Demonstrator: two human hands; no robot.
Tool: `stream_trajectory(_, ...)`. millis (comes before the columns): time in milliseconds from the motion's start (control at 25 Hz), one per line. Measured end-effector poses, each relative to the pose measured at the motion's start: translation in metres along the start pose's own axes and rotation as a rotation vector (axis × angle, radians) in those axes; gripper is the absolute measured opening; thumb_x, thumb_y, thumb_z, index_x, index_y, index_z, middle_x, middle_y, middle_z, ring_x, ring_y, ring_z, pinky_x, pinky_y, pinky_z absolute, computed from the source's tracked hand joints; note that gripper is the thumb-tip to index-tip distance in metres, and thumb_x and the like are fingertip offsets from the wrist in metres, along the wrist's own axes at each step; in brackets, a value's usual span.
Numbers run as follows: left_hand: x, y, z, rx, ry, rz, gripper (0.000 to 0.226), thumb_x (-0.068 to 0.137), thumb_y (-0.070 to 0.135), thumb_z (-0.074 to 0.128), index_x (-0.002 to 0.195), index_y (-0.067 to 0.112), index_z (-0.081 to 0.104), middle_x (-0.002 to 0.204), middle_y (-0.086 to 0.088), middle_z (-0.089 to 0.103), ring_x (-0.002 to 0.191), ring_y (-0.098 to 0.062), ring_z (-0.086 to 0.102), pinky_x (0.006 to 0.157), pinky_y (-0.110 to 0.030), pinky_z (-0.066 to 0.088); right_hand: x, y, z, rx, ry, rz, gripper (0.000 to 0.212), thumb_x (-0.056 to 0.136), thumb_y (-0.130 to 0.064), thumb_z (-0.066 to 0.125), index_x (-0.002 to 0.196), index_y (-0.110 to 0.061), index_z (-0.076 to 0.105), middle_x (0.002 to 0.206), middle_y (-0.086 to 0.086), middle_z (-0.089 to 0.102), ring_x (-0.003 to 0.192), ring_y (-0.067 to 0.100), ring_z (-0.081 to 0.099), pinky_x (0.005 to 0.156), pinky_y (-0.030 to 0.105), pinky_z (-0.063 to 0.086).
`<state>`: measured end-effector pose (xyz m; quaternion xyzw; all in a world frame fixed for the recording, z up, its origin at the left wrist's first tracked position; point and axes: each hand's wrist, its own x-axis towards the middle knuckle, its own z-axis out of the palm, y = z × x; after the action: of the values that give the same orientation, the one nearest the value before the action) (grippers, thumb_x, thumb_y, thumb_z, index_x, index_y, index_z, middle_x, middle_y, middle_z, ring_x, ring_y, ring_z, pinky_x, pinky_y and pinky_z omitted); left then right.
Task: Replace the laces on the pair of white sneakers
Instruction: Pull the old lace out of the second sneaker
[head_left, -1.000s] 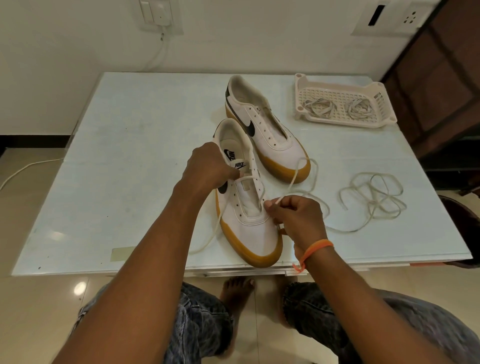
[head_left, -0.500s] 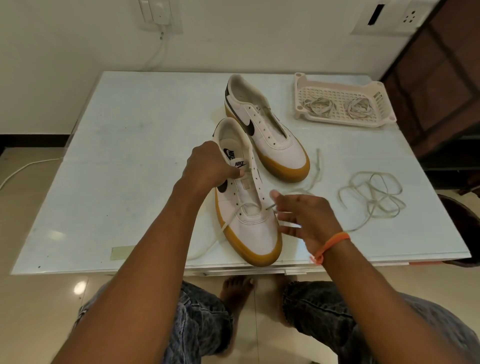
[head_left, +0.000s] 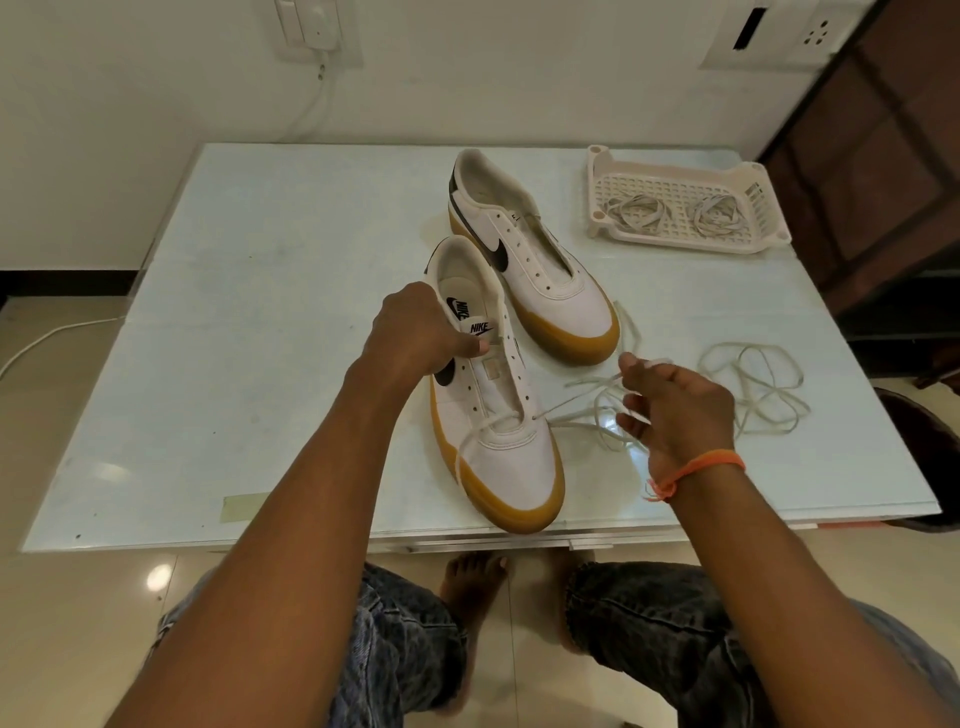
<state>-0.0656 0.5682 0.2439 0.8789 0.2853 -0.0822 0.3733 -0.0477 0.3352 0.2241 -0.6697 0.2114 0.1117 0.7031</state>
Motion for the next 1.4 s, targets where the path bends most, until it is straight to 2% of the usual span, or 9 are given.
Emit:
stream_trajectory(160, 0.000, 0.000, 0.000, -0.001, 0.002, 0.004, 0.063, 0.069, 0.040, 0.085, 0.117, 0.008, 0.060, 0.106, -0.010, 0.067, 0.091, -0.027, 0.068, 0.085, -0.044, 0.057, -0.020, 0.026, 0.021, -0.235, -0.213, 0.080, 0.028, 0.074, -0.030, 0.083, 0.085, -0.008, 0.070, 0.081, 0.004, 0.071, 0.071, 0.020, 0.062, 0.056, 0.030, 0.053)
stream_trajectory(360, 0.001, -0.002, 0.000, -0.016, -0.001, 0.006, 0.064, 0.067, 0.041, 0.086, 0.116, 0.009, 0.061, 0.105, -0.010, 0.068, 0.091, -0.027, 0.068, 0.085, -0.044, 0.058, -0.023, 0.028, 0.029, -0.506, -0.222, -0.192, 0.024, 0.075, -0.026, 0.082, 0.067, -0.007, 0.070, 0.067, 0.006, 0.071, 0.065, 0.021, 0.067, 0.066, 0.035, 0.058)
stream_trajectory(440, 0.002, -0.002, -0.001, -0.011, -0.004, 0.003, 0.065, 0.067, 0.041, 0.087, 0.117, 0.009, 0.061, 0.105, -0.010, 0.068, 0.092, -0.027, 0.068, 0.085, -0.044, 0.058, -0.014, 0.017, 0.020, -0.463, -0.158, -0.210, 0.024, 0.078, -0.026, 0.079, 0.070, -0.006, 0.068, 0.064, 0.007, 0.068, 0.059, 0.016, 0.065, 0.061, 0.031, 0.057)
stream_trajectory(600, 0.001, -0.002, 0.000, -0.013, -0.006, 0.008, 0.064, 0.068, 0.039, 0.086, 0.118, 0.009, 0.061, 0.107, -0.010, 0.068, 0.092, -0.027, 0.068, 0.085, -0.044, 0.057, 0.005, -0.001, -0.001, -0.141, 0.079, -0.114, 0.026, 0.081, -0.027, 0.078, 0.071, -0.007, 0.064, 0.064, 0.006, 0.061, 0.061, 0.017, 0.058, 0.051, 0.026, 0.052)
stream_trajectory(680, 0.001, -0.002, 0.000, -0.018, -0.005, 0.004, 0.065, 0.068, 0.039, 0.086, 0.118, 0.009, 0.060, 0.108, -0.010, 0.068, 0.093, -0.028, 0.068, 0.086, -0.044, 0.057, 0.001, 0.003, 0.002, -0.116, 0.027, -0.022, 0.027, 0.080, -0.032, 0.078, 0.076, -0.008, 0.066, 0.070, 0.006, 0.063, 0.065, 0.018, 0.059, 0.051, 0.026, 0.052)
stream_trajectory(840, 0.001, -0.001, 0.000, -0.006, -0.003, 0.000, 0.063, 0.069, 0.040, 0.086, 0.118, 0.010, 0.060, 0.108, -0.009, 0.067, 0.092, -0.027, 0.068, 0.086, -0.044, 0.057, -0.023, 0.025, 0.022, -0.313, -0.294, 0.045, 0.031, 0.072, -0.030, 0.084, 0.089, -0.008, 0.069, 0.080, 0.007, 0.071, 0.069, 0.018, 0.063, 0.055, 0.027, 0.053)
stream_trajectory(1000, 0.000, 0.000, -0.001, -0.003, -0.008, 0.003, 0.064, 0.069, 0.041, 0.085, 0.119, 0.010, 0.060, 0.108, -0.009, 0.068, 0.092, -0.026, 0.068, 0.086, -0.043, 0.057, -0.026, 0.028, 0.028, -0.401, -0.244, -0.118, 0.014, 0.078, -0.018, 0.080, 0.082, -0.007, 0.072, 0.073, 0.011, 0.072, 0.063, 0.020, 0.066, 0.056, 0.029, 0.057)
stream_trajectory(1240, 0.001, -0.001, -0.001, 0.012, -0.006, 0.001, 0.065, 0.069, 0.042, 0.085, 0.119, 0.010, 0.060, 0.108, -0.010, 0.067, 0.093, -0.028, 0.068, 0.087, -0.044, 0.057, -0.007, 0.005, 0.008, -0.141, -0.006, -0.054, 0.019, 0.084, -0.019, 0.075, 0.083, -0.003, 0.064, 0.076, 0.010, 0.063, 0.064, 0.019, 0.060, 0.051, 0.027, 0.054)
stream_trajectory(1400, 0.000, 0.000, 0.000, 0.010, -0.008, 0.003, 0.065, 0.069, 0.042, 0.085, 0.120, 0.010, 0.060, 0.109, -0.010, 0.067, 0.093, -0.027, 0.068, 0.086, -0.043, 0.057, -0.027, 0.022, 0.023, -0.325, -0.239, 0.015, 0.035, 0.076, -0.032, 0.081, 0.093, -0.004, 0.068, 0.083, 0.014, 0.068, 0.067, 0.021, 0.064, 0.052, 0.033, 0.058)
